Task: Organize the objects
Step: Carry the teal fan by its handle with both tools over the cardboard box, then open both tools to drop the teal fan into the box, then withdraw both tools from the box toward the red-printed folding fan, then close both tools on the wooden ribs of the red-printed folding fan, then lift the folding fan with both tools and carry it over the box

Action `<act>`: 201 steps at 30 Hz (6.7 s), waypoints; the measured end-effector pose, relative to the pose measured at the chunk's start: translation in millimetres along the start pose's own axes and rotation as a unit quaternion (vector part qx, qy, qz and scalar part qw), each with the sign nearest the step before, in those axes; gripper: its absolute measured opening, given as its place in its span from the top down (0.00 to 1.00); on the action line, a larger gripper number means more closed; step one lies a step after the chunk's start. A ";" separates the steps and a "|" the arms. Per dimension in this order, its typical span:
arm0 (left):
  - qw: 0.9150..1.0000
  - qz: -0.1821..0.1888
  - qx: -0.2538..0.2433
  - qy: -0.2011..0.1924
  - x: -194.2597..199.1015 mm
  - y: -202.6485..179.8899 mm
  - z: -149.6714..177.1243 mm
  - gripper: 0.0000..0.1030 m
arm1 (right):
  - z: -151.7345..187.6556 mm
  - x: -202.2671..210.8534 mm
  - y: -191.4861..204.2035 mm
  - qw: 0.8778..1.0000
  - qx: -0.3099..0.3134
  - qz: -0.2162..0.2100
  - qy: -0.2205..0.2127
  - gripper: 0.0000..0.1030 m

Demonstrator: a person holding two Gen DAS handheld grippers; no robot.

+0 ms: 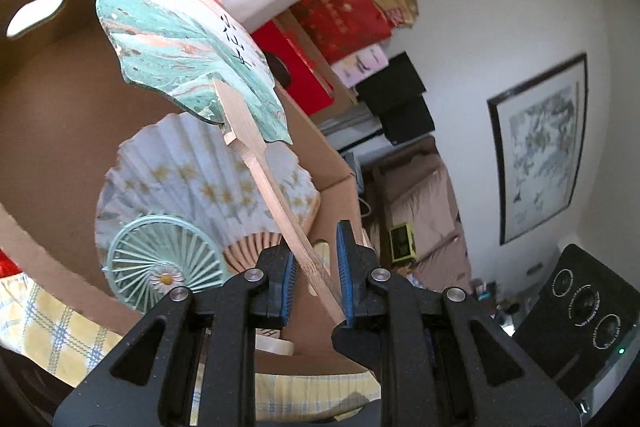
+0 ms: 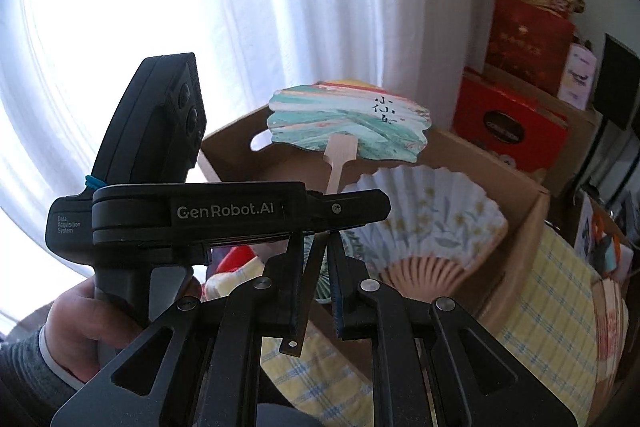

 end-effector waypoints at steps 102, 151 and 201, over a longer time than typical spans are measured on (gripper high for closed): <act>0.950 -0.195 -0.202 0.136 -83.3 -73.5 76.8 0.00 | 146.3 140.5 -157.1 0.967 -0.219 0.131 -0.016 0.58; 0.911 -0.163 -0.298 0.235 -211.7 -130.4 233.0 0.00 | 313.4 176.5 -350.7 0.900 -0.310 0.300 0.066 0.26; 0.951 0.028 -0.108 0.289 -190.2 -151.5 257.2 0.48 | 206.0 177.0 -170.2 0.953 -0.278 0.116 -0.038 0.86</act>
Point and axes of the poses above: each gripper's, at about its wrist camera, not at the fingertips, and x roughly against the way its jaws point, y to its left, z to its underside, the point moved 9 cm from there along -x, roughly the way its jaws point, and after that the axes turned 3 degrees about x, right-handed, at the moved point
